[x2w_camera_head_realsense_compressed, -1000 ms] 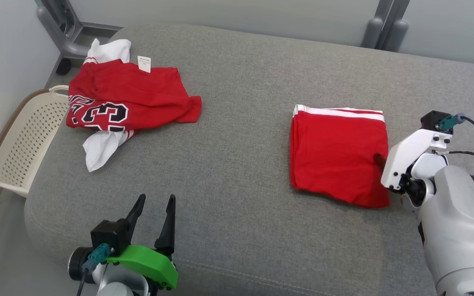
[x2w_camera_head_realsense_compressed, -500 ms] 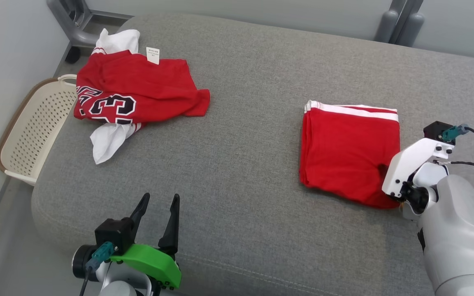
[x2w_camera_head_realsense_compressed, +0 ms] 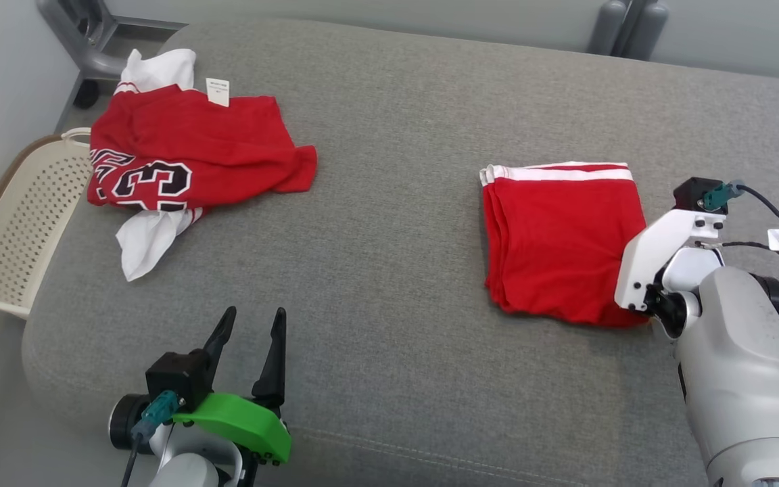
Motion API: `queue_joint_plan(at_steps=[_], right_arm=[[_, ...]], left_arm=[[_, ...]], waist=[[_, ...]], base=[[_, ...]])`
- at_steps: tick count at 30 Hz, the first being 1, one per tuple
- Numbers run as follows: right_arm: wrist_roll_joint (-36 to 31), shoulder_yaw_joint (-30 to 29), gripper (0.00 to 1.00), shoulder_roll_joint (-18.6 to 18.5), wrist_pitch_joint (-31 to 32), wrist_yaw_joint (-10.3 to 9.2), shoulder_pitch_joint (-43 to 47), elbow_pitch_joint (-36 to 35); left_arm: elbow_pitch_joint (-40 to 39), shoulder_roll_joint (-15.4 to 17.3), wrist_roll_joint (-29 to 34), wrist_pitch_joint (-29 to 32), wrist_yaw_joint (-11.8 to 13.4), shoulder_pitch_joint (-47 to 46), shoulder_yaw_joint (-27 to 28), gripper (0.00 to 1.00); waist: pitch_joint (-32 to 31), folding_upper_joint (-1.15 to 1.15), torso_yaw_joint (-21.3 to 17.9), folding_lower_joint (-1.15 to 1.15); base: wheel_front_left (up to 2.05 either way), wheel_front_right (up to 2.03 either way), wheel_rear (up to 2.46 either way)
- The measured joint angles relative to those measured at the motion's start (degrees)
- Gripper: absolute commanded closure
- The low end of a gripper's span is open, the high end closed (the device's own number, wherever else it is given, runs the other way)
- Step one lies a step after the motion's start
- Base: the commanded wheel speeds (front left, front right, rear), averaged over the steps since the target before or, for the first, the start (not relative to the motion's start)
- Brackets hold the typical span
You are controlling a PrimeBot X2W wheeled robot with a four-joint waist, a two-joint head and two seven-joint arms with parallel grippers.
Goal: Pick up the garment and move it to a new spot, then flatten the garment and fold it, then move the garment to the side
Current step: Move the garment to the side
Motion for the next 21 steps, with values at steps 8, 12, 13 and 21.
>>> queue_joint_plan(at_steps=[8, 12, 13, 21], right_arm=[[-3.67, 4.52, 1.00, -0.81, 0.94, -0.02, -1.96, -3.75], [-4.89, 5.69, 1.00, -2.68, 0.38, -0.02, -3.36, -5.36], [-4.99, 5.53, 1.00, -3.04, 0.25, -0.02, -3.80, -5.55], [-7.05, 8.76, 1.00, -7.38, -4.61, -0.02, -7.83, -5.19]], left_arm=[[-1.97, 0.21, 0.33, -0.44, 0.03, -2.15, 0.05, 0.00], [-3.14, 0.65, 2.40, -0.36, 0.16, -3.96, -1.15, 0.00], [-3.53, 0.84, 2.87, -0.30, 0.20, -4.43, -1.38, 0.00], [-9.45, 2.29, 7.00, 2.72, 0.41, -9.40, -4.37, 0.00]], waist=[[1.40, 0.00, -5.28, 0.00], [2.54, 0.00, -8.49, 0.00], [2.90, 0.00, -9.32, 0.00], [8.23, 0.00, -15.22, 0.00]], base=[[0.00, 0.00, 0.00], [0.00, 0.00, 0.00], [0.00, 0.00, 0.00], [0.00, 0.00, 0.00]])
